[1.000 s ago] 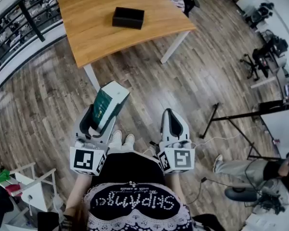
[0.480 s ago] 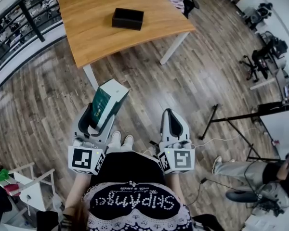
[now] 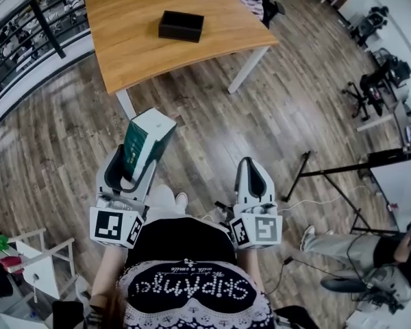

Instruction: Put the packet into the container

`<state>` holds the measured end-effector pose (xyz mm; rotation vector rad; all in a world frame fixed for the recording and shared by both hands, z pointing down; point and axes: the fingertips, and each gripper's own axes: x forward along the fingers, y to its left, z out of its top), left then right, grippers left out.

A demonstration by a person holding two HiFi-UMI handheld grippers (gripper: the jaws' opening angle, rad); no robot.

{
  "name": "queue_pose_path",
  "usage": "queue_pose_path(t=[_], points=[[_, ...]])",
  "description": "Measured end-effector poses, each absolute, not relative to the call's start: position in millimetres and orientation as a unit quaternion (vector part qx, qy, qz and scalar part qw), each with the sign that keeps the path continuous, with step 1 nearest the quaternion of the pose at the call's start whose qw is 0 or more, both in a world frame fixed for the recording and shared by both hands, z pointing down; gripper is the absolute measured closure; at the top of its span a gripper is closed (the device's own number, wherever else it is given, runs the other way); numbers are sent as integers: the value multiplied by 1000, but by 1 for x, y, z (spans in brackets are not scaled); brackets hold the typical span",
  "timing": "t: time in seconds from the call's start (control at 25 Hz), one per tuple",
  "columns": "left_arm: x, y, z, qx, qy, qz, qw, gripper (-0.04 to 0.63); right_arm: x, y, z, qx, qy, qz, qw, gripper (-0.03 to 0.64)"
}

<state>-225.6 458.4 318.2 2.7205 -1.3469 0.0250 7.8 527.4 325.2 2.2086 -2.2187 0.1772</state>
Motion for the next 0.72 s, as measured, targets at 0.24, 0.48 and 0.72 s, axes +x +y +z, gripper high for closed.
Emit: queue_pose_path(t=[0.24,0.48,0.72], points=[[-232,459,315,886,-461,0,54,258,28,533,331,715,-696,68,-1,581],[-237,441,311,883,-466,-7,56,259,27,515,325,715,-696,66,-3,581],[-235,399,315,888,-456,-13,61,261,27,479,332,721,-688,78,1,581]])
